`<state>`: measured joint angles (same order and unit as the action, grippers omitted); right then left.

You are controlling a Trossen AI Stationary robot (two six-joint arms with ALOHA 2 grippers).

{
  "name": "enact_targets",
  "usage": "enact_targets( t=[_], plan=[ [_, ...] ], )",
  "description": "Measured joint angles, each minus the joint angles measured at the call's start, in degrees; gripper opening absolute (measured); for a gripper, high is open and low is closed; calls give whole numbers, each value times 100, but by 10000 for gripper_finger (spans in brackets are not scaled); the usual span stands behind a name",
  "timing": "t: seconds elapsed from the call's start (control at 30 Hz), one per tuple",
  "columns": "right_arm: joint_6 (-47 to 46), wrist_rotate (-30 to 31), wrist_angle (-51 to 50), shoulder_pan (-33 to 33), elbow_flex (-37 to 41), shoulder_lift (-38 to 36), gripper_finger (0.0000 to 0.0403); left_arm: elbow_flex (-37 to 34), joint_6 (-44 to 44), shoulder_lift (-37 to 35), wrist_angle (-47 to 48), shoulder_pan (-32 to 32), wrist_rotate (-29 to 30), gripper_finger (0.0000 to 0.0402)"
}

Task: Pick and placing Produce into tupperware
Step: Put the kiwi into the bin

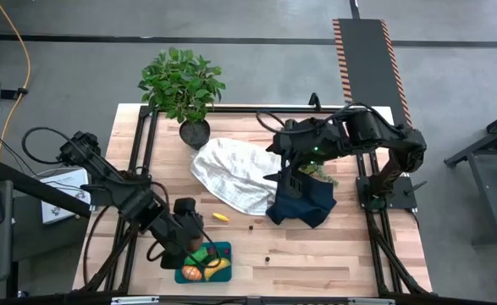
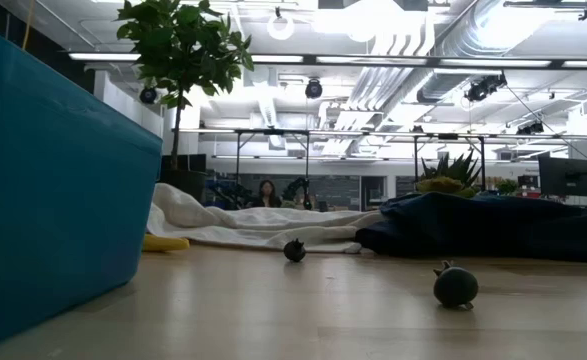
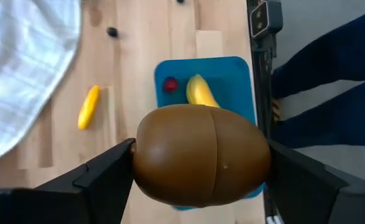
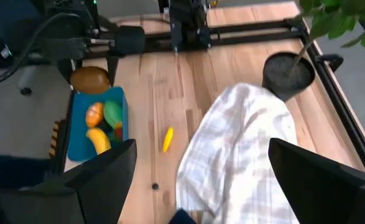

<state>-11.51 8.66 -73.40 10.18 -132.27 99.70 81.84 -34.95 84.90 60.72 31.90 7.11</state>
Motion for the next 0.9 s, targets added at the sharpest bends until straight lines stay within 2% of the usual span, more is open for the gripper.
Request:
enact_targets(
  t=[0.2,0.4,0.9],
  plan=[
    [-34,37,-250,139,2,4,354,-13,-51,257,-83,0,-130,299],
    [-3,31,-337,216,2,4,354,0,-208,610,-438,1,-366,307],
    [100,-17,-559,263,2,4,354,-15,-370,1111,-623,37,-471,300]
  ],
)
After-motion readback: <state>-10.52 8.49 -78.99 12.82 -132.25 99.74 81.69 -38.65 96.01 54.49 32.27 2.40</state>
